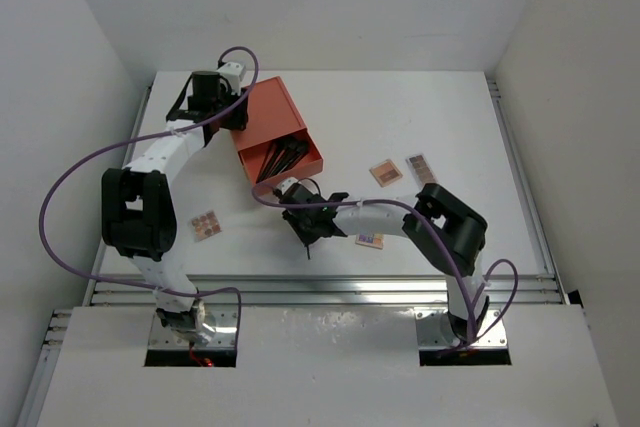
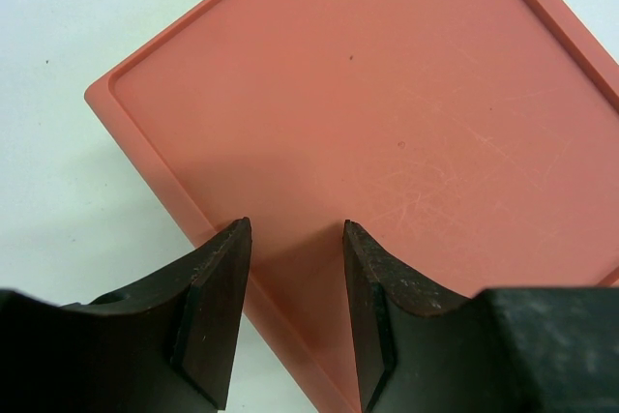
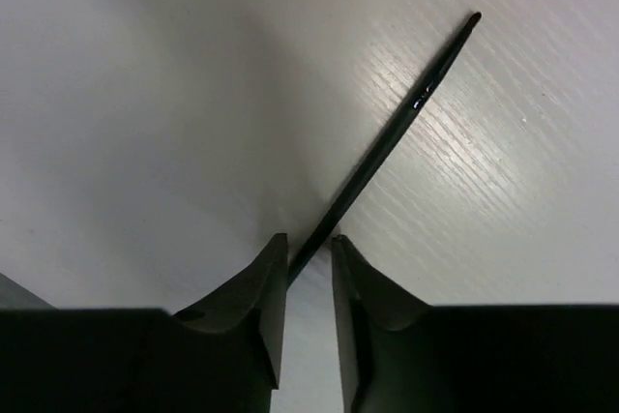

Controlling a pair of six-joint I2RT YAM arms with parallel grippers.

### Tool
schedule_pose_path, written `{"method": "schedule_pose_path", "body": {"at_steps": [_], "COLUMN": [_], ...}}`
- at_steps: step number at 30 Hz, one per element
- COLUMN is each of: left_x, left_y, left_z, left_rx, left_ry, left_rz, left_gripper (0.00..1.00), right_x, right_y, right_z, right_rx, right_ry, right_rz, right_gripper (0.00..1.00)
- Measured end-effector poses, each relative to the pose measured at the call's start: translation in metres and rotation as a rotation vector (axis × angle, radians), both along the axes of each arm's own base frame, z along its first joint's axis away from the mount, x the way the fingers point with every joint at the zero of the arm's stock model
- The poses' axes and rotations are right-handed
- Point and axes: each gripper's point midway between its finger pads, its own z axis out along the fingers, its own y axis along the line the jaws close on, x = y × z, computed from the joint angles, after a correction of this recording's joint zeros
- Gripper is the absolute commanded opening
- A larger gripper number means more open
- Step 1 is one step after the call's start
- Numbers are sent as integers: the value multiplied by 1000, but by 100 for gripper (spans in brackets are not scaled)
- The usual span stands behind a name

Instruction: Organize the makeup

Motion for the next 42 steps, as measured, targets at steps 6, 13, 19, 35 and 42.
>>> {"method": "schedule_pose_path", "body": {"at_steps": [6,13,19,35,42], "left_x": [0,0,0,0,0], "left_y": [2,4,9,10,11], "left_z": [0,0,0,0,0], "left_rx": [-1,0,-3,-2,-1], "left_ry": [2,3,3,4,6], "left_rz": [3,8,15,16,18], "left_gripper": [49,49,49,49,49], "right_x": [6,-6,-12,111,154], "right_y": [-2,-16,-26,73,76], "right_z": [0,4,62,253,236], "right_rx": [14,-9,84,836,975], "right_ry": [-10,-4,-72,-451,-402], "right_rz": [-25,-10,-60,-670,-1029], "right_gripper": [0,0,0,0,0]}}
